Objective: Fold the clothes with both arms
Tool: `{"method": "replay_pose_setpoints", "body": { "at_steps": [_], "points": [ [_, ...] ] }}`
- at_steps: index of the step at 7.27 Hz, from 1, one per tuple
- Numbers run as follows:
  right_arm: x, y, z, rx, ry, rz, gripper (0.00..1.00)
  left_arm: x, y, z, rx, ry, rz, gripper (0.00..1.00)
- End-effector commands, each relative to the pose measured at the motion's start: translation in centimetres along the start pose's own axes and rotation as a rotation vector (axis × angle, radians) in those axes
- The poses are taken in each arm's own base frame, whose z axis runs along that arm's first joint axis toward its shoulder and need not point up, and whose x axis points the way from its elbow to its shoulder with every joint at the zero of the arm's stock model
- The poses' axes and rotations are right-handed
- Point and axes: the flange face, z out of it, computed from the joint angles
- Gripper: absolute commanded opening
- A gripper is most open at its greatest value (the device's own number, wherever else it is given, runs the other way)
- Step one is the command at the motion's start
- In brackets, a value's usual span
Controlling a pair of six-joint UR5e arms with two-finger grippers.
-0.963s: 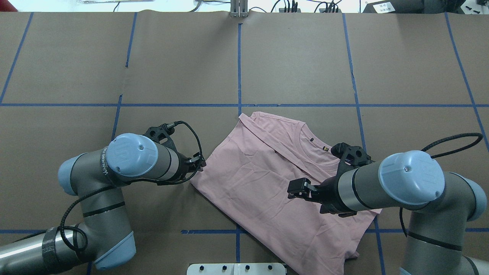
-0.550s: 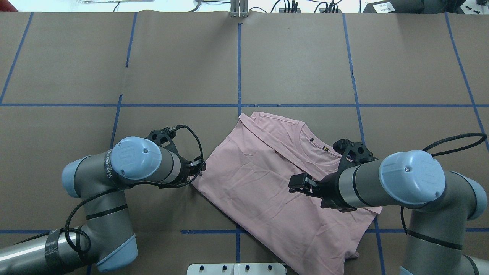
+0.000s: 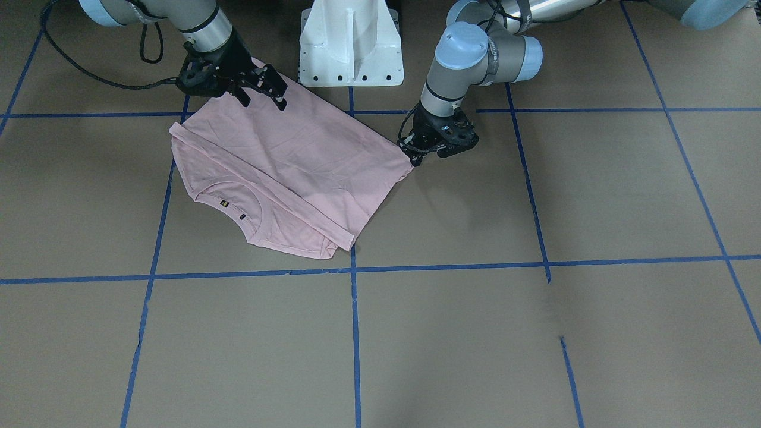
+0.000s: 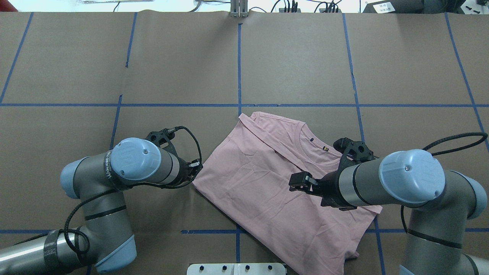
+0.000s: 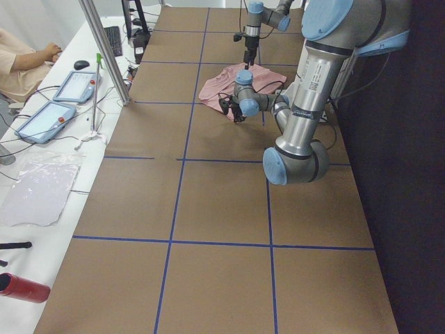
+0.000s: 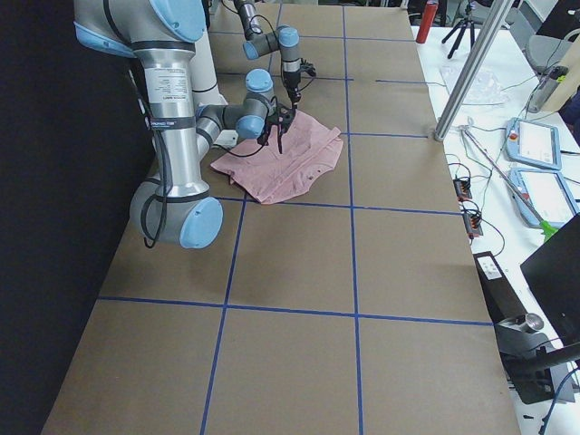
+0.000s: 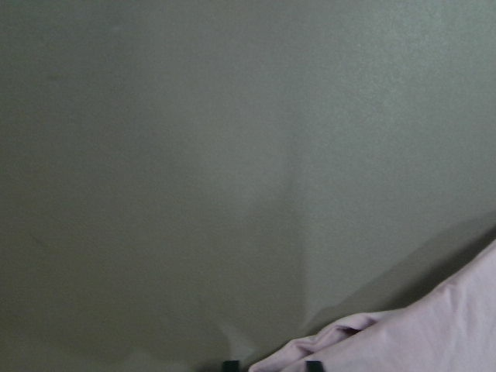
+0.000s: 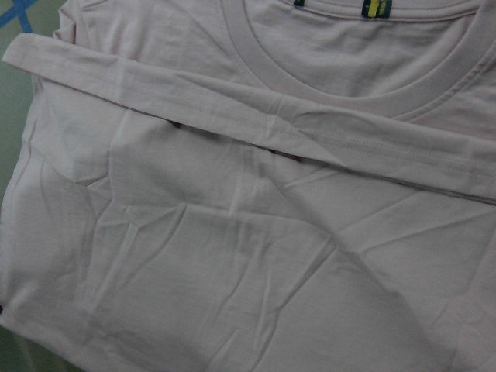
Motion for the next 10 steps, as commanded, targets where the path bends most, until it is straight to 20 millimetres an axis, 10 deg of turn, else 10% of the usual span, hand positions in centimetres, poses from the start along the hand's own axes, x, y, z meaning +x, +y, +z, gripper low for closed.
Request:
{"method": "replay_pose_setpoints", "body": {
  "at_steps": [1, 3, 7, 9, 10],
  "points": [
    [0.0, -0.1, 0.0, 0.001, 0.000, 0.000, 1.00, 0.2, -2.0, -1.7, 0.043, -0.027, 0.041, 0.00],
    [-0.2, -0.5, -0.4, 0.009, -0.017, 0.011, 1.00, 0.9, -11.3, -2.6, 0.149, -0.029, 0.119, 0.00],
    [-0.5, -0.7, 0.4, 0.014, -0.091, -0.004, 1.00, 10.3, -29.9, 1.3, 0.316, 0.091, 0.088, 0.00],
    [-0.1, -1.3, 1.6, 0.041, -0.097, 0.000, 1.00, 9.9, -32.5, 0.7, 0.341, 0.117, 0.128, 0.11],
    [-1.6, -1.1, 2.0, 0.039, -0.115, -0.003, 1.00, 10.5, -30.9, -1.7, 0.341, 0.173, 0.138, 0.46]
  ]
}}
